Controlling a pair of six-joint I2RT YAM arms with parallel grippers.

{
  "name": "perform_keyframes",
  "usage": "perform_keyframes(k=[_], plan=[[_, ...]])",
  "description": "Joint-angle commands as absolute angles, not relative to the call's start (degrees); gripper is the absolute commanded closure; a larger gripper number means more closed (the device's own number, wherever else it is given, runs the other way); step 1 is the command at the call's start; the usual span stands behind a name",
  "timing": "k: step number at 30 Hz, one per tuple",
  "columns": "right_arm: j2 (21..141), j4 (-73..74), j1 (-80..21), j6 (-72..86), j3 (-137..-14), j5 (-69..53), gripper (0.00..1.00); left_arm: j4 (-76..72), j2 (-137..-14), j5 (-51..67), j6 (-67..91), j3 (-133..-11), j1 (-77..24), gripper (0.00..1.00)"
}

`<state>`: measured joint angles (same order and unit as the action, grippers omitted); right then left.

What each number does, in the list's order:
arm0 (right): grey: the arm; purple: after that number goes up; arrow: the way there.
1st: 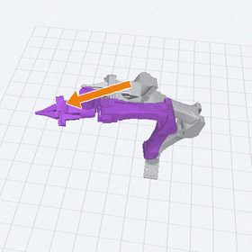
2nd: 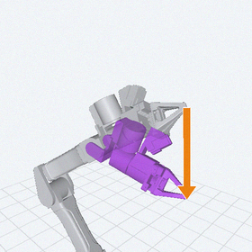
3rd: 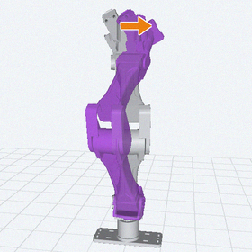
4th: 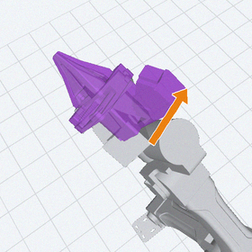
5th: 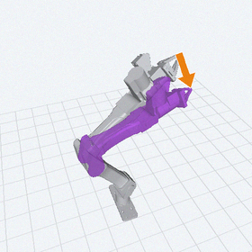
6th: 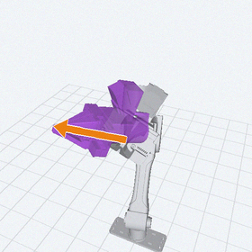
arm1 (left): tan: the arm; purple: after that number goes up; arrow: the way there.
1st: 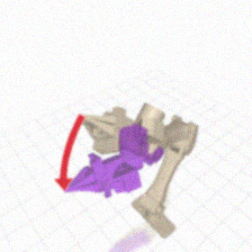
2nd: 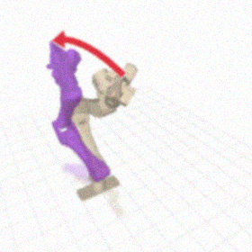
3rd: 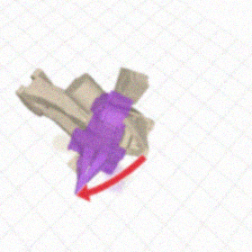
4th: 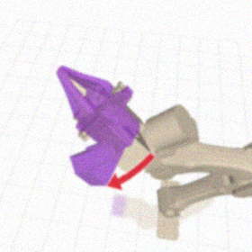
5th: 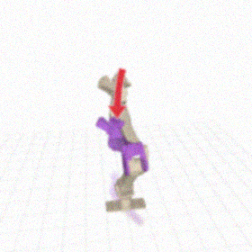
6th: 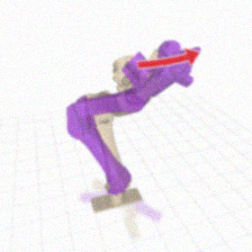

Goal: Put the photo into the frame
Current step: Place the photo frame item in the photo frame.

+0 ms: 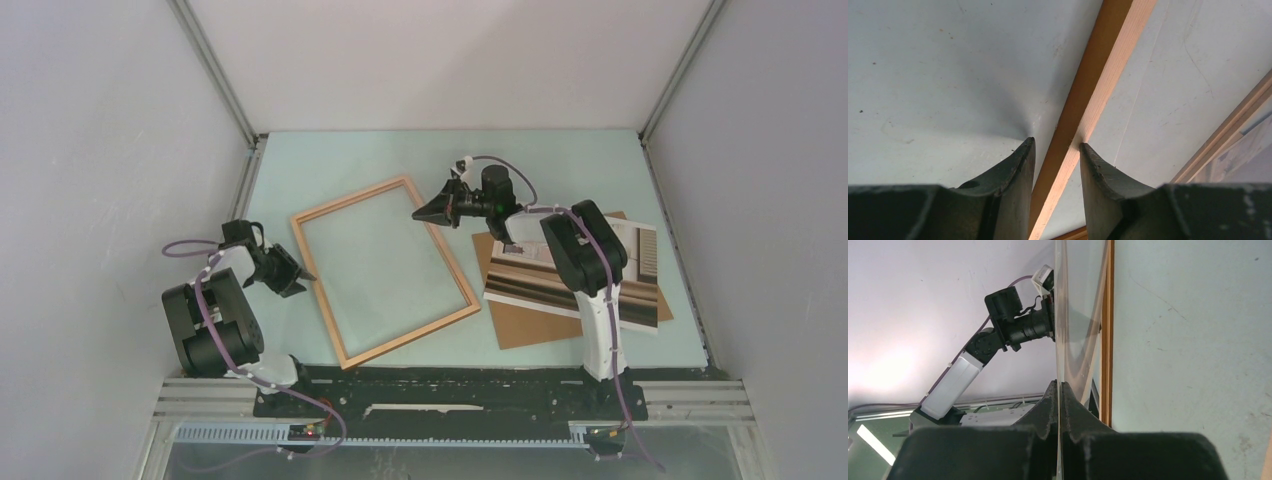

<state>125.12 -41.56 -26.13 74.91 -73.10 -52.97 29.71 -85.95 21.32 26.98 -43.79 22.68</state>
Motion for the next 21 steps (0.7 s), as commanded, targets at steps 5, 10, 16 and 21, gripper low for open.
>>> perform_keyframes(k=[5, 10, 16, 21], plan=[[120.5, -45.2, -27.3, 75.7, -73.4, -53.0, 1.0, 29.3, -85.5, 22.4, 26.6, -42.9, 23.3, 1.0], [121.3, -46.1, -27.4, 76.5, -73.7, -53.1, 1.0, 29.2, -85.7, 22.8, 26.6, -42.9, 23.2, 1.0], [121.9, -45.3, -27.7, 75.9, -74.3, -52.8, 1.0, 29.1, -85.6, 22.8, 26.5, -42.8, 23.3, 1.0], [123.4, -43.2, -28.3, 74.6, -75.5, -51.5, 1.0, 29.1, -85.6, 23.0, 26.6, -42.8, 23.3, 1.0]])
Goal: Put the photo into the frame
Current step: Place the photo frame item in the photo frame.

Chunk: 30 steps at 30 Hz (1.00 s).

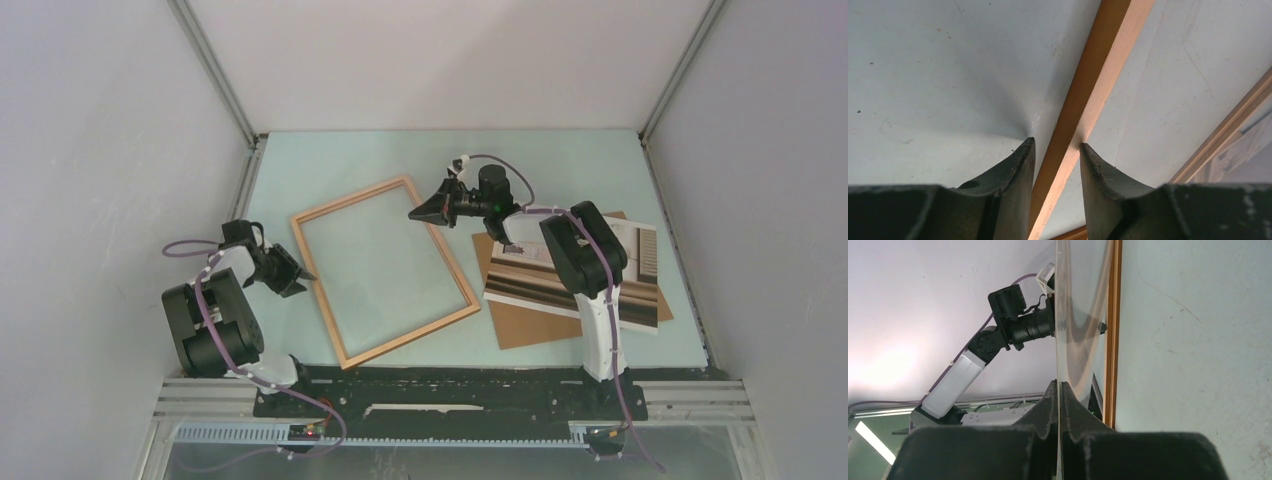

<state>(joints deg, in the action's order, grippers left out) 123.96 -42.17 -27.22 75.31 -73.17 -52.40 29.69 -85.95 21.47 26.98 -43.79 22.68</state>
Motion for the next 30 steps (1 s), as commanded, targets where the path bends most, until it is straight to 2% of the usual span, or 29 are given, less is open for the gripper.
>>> perform_keyframes(k=[1, 25, 30], plan=[[123.7, -43.3, -28.5, 74.6, -75.6, -51.4, 1.0, 29.1, -85.6, 23.1, 26.6, -42.8, 23.3, 1.0], [123.2, -34.7, -30.3, 67.2, -76.0, -45.3, 1.0, 28.6, -84.2, 24.4, 26.6, -42.3, 23.0, 1.0], [123.9, -35.7, -30.2, 67.9, -76.0, -45.5, 1.0, 29.0, -79.4, 22.2, 26.9, -42.0, 23.2, 0.88]])
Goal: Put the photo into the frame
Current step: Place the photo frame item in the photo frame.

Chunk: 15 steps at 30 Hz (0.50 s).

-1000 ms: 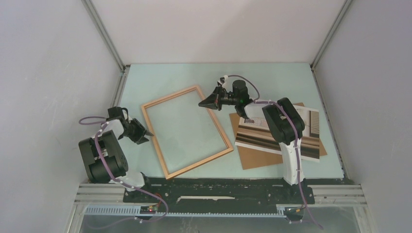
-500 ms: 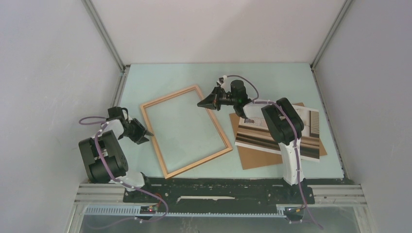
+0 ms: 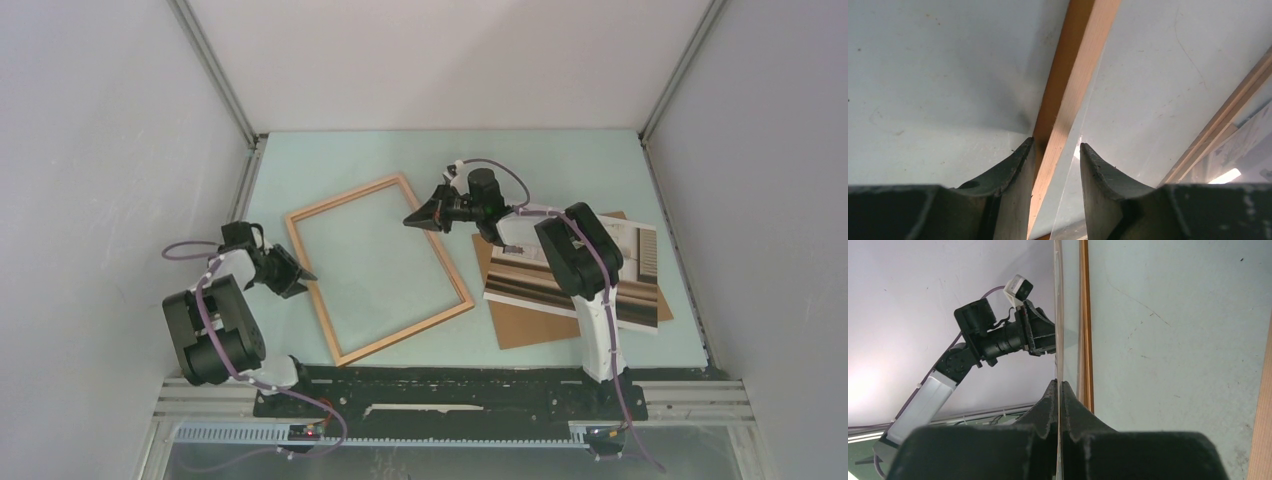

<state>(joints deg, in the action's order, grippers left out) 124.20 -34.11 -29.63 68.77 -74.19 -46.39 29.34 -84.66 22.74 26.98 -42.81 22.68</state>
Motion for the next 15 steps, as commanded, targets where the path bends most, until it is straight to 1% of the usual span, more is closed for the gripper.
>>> perform_keyframes(k=[1, 5, 7, 8, 9, 10, 11, 12, 13, 15], plan=[[124.1, -35.8, -30.0, 68.1, -76.1, -45.6, 1.0, 29.0, -78.5, 21.7, 27.1, -41.7, 23.3, 0.85], [124.9, -36.7, -29.5, 68.7, -76.0, -45.8, 1.0, 29.3, -75.6, 19.7, 27.8, -41.3, 23.7, 0.74], [125.3, -37.4, -29.4, 69.4, -76.1, -45.9, 1.0, 29.2, -75.7, 18.8, 28.1, -41.2, 23.7, 0.63], [125.6, -37.8, -29.4, 69.7, -76.1, -46.0, 1.0, 29.2, -76.5, 18.9, 28.2, -41.3, 23.9, 0.61], [125.7, -38.0, -29.4, 70.0, -76.0, -46.1, 1.0, 29.1, -77.7, 19.0, 28.1, -41.6, 24.0, 0.62], [125.8, -38.1, -29.4, 70.0, -76.1, -46.2, 1.0, 29.1, -79.2, 19.4, 28.2, -41.9, 24.1, 0.68], [125.6, -37.9, -29.4, 70.0, -76.1, -46.2, 1.0, 29.1, -80.8, 20.3, 28.2, -42.2, 24.4, 0.79], [125.5, -37.7, -29.4, 69.8, -76.0, -46.2, 1.0, 29.1, -82.2, 20.6, 28.2, -42.4, 24.5, 0.87], [125.4, -37.4, -29.4, 69.5, -76.0, -46.1, 1.0, 29.2, -82.9, 20.7, 28.2, -42.3, 24.4, 0.9], [125.2, -36.9, -29.4, 69.0, -76.1, -46.0, 1.0, 30.0, -82.4, 19.2, 28.0, -42.2, 24.4, 0.9]])
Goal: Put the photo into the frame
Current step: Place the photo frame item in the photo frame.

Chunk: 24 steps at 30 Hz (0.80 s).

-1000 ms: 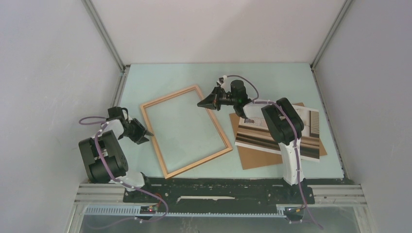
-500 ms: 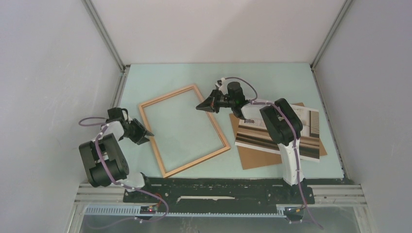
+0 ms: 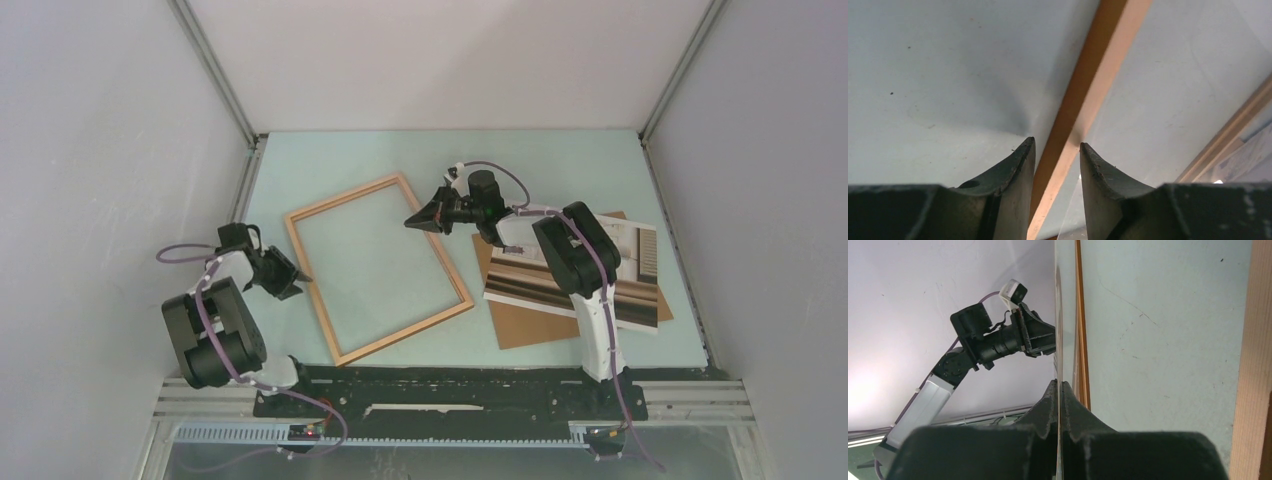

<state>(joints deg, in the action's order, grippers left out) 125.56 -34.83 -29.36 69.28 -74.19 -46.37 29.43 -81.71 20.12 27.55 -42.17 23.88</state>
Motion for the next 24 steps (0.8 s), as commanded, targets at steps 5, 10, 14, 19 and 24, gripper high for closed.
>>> perform_keyframes(k=[5, 10, 14, 19, 24], plan=[[125.4, -37.2, -29.4, 69.3, -76.1, -46.0, 1.0, 30.3, -82.2, 18.3, 27.8, -42.0, 24.4, 0.91], [125.0, -36.0, -29.8, 69.0, -76.0, -45.4, 1.0, 29.7, -85.0, 20.1, 27.6, -41.9, 24.1, 1.0], [124.0, -35.8, -30.1, 69.0, -75.0, -43.8, 1.0, 29.4, -85.7, 20.8, 27.6, -41.7, 23.9, 1.0], [124.2, -36.9, -31.2, 69.5, -74.1, -42.3, 1.0, 29.3, -85.2, 20.8, 27.7, -41.6, 23.5, 1.0], [124.5, -38.4, -32.0, 70.5, -73.3, -41.5, 1.0, 29.3, -84.7, 20.8, 27.6, -41.4, 23.3, 1.0]])
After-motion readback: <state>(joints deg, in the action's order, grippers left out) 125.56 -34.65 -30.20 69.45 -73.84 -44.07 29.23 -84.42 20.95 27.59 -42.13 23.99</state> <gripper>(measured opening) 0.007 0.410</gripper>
